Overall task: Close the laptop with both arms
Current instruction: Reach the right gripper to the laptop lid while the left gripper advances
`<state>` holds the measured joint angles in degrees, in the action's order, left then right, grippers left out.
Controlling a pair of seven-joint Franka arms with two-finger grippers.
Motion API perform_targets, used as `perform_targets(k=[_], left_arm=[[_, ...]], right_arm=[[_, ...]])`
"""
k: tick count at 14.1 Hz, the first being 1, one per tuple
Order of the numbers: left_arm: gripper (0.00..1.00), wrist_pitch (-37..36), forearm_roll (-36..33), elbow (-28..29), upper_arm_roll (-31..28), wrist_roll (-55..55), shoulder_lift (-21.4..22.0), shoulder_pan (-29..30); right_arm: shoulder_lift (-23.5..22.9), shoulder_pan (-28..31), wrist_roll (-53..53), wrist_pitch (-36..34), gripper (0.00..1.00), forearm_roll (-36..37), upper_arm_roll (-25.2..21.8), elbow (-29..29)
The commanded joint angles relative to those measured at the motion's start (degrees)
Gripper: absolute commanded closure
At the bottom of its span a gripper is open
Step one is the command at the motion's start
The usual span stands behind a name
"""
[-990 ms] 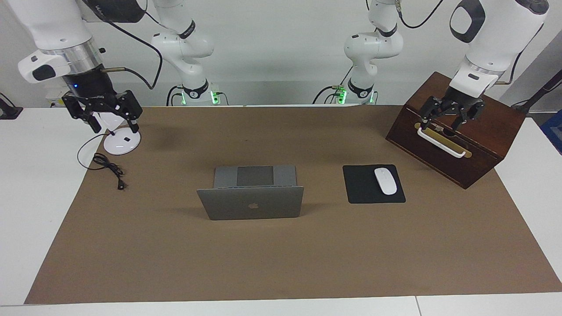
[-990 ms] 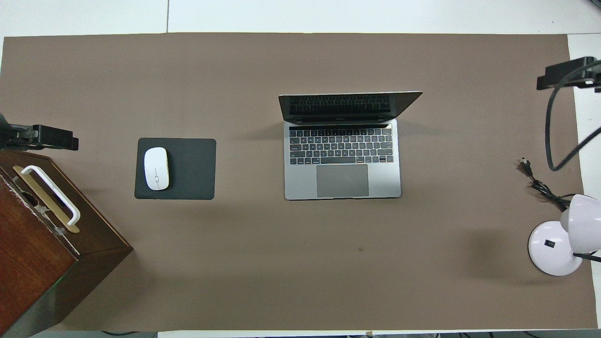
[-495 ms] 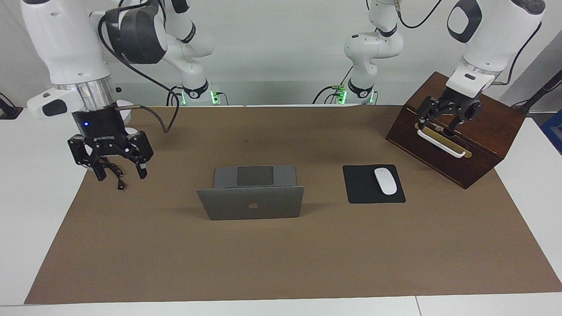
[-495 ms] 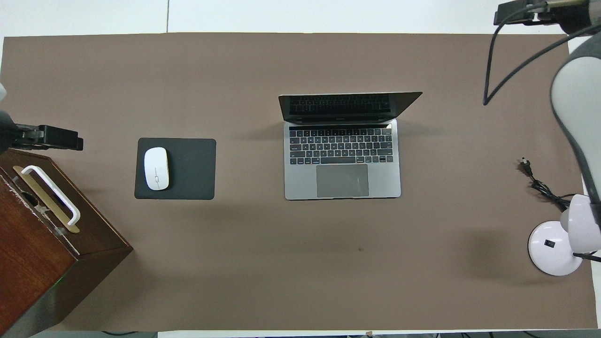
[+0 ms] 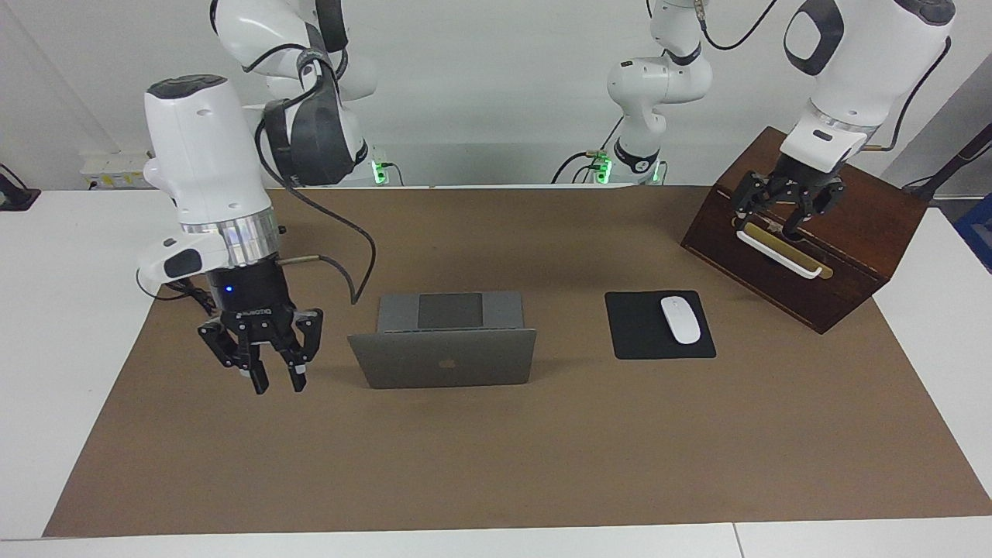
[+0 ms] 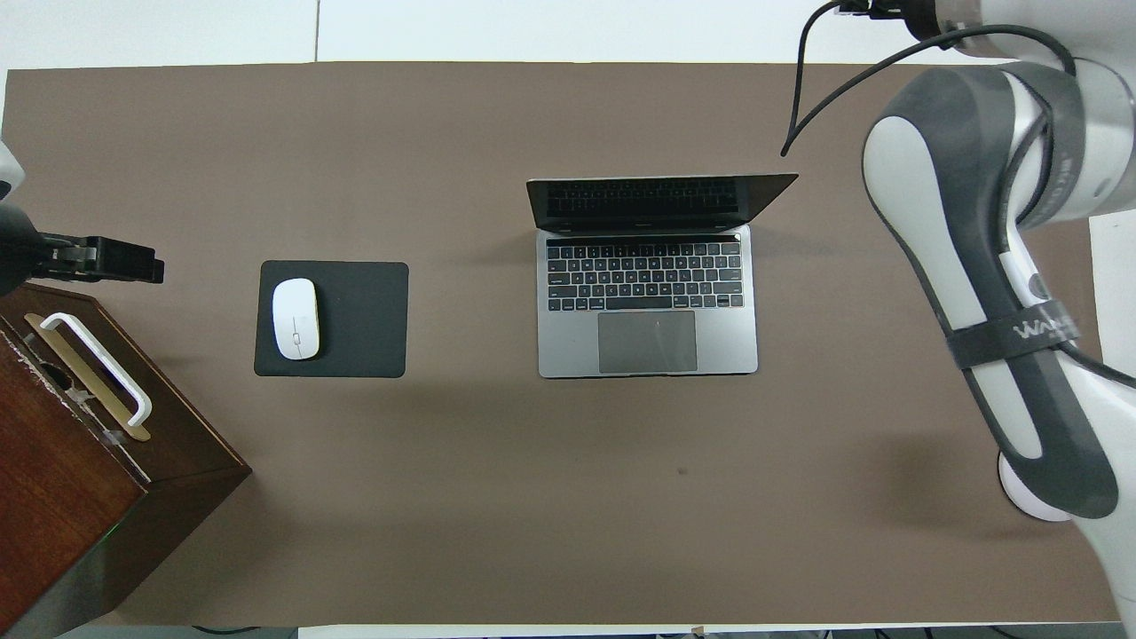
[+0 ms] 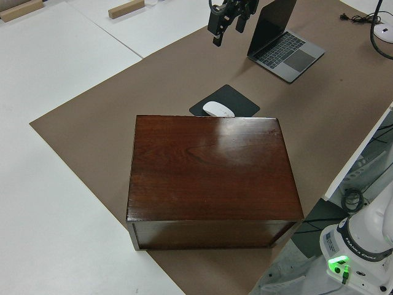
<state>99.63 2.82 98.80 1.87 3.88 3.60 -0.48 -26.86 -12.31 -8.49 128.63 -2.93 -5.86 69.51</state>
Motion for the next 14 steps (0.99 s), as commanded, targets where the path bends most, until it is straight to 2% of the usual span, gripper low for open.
perform_targets(k=[1, 6, 10, 14], left_arm=[[1.0, 2.4, -1.1, 1.0, -0.4, -1.2, 0.3, -0.5], [1.0, 4.4, -1.1, 1.6, -0.4, -0.6, 0.3, -1.4], [1.0, 7.3, -0.7, 5.9, -0.2, -0.5, 1.9, -5.2], [1.0, 19.2, -0.1, 17.3, -0.2, -1.8, 6.6, -10.7]], right_arm=[[-2.6, -1.2, -3.0, 1.5, 1.0, 1.0, -0.3, -2.2], [-4.2, -2.5, -4.8, 2.2, 1.0, 1.1, -0.5, -3.3], [-6.7, -5.7, -9.1, 1.3, 1.0, 1.2, -1.3, -6.7], [-8.2, -9.0, -10.8, -1.4, 1.0, 1.5, -2.6, -7.2]])
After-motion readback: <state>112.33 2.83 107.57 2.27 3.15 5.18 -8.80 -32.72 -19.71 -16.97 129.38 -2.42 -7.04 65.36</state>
